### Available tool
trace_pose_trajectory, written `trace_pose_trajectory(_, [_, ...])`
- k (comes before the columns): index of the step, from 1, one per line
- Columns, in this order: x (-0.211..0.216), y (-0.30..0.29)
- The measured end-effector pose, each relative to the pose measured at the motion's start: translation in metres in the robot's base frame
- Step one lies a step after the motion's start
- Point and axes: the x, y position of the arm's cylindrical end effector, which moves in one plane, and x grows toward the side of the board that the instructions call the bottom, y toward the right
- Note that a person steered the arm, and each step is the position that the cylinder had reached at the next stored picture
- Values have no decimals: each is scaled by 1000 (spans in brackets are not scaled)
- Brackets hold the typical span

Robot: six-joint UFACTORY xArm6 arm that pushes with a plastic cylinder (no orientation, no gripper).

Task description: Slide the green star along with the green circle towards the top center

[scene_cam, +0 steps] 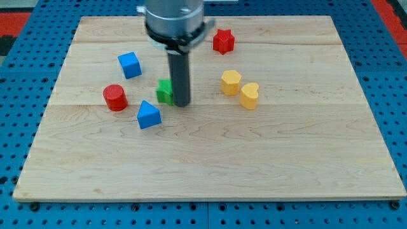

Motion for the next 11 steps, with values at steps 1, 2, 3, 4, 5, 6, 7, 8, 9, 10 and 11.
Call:
trace_pose_trajectory(1, [19, 9])
trace_pose_trajectory(2, [5, -48])
trace_pose_trajectory(3, [-34, -64])
trace_pose_trajectory(4, [-65, -54])
trace_pose_trajectory(5, [-26, -50])
trace_pose_trajectory(6, [-37, -9])
trace_pose_trajectory(7, [-71, -8])
trace_pose_trajectory(8, [-116, -8])
trace_pose_trajectory(9, [-135, -1])
trace_pose_trajectory(10, [-168, 2])
trace_pose_trajectory(11, [-211, 32])
